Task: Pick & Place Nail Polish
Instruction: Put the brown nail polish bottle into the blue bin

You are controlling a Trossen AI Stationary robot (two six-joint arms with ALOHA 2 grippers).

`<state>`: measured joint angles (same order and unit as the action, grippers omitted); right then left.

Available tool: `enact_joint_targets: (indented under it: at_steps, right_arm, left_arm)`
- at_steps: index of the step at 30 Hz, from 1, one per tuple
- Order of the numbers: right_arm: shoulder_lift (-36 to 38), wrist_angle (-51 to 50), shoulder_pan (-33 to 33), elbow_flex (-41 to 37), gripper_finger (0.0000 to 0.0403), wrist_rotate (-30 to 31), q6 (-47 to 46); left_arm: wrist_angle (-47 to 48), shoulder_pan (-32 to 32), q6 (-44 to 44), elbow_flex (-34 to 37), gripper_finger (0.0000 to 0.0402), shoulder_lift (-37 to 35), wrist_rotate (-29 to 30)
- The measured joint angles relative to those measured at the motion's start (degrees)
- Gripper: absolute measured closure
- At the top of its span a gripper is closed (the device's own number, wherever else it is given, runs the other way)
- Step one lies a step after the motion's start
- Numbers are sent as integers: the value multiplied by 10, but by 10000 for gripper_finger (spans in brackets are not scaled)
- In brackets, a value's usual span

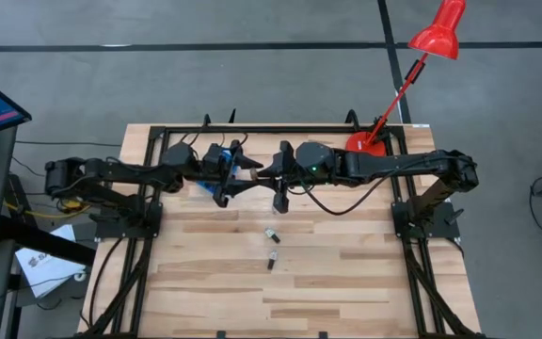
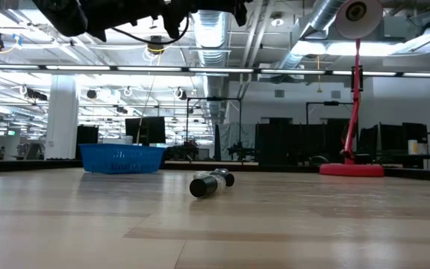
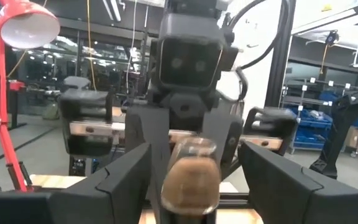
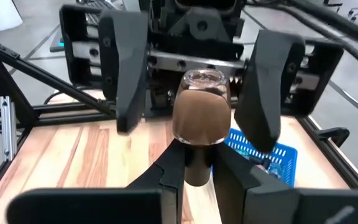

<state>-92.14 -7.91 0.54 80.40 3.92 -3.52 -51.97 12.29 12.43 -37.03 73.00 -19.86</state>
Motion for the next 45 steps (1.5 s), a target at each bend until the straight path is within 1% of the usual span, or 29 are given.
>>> enact_joint_targets:
  at_steps: [4,6,11,19,24,33,35,37,42,44,45]
  right_arm:
    - [0,-6,-1,0,355,0,0]
    - [0,-7,-1,0,355,0,1]
    - [0,-5,-1,0,355,0,5]
    - [0,-7,-2,0,355,-10,5]
    - [0,-7,-2,0,355,-11,5]
    - [0,-10,-2,0,353,-11,4]
    - [0,-10,-2,0,342,-11,3]
    - [0,-12,-2,0,322,-11,6]
    - [6,-29,-2,0,239,-11,7]
    - [12,-32,-2,0,205,-9,2]
    - [16,-35,-2,1,191,-8,-5]
  left_arm:
    - [-5,2,0,0,162,-7,0]
    - [3,2,-1,0,169,-6,0]
    - [33,2,-1,0,204,-3,0]
    - [26,2,-1,0,253,-7,0]
    - [26,2,-4,0,292,-7,-1]
    - [26,2,-2,0,294,-7,0]
    - [27,2,-2,0,294,-7,0]
    - [28,2,0,0,294,-8,1]
    - [41,2,-18,3,294,-34,0]
    - [66,7,-30,4,294,-53,0]
    - [94,11,-33,4,294,-67,0]
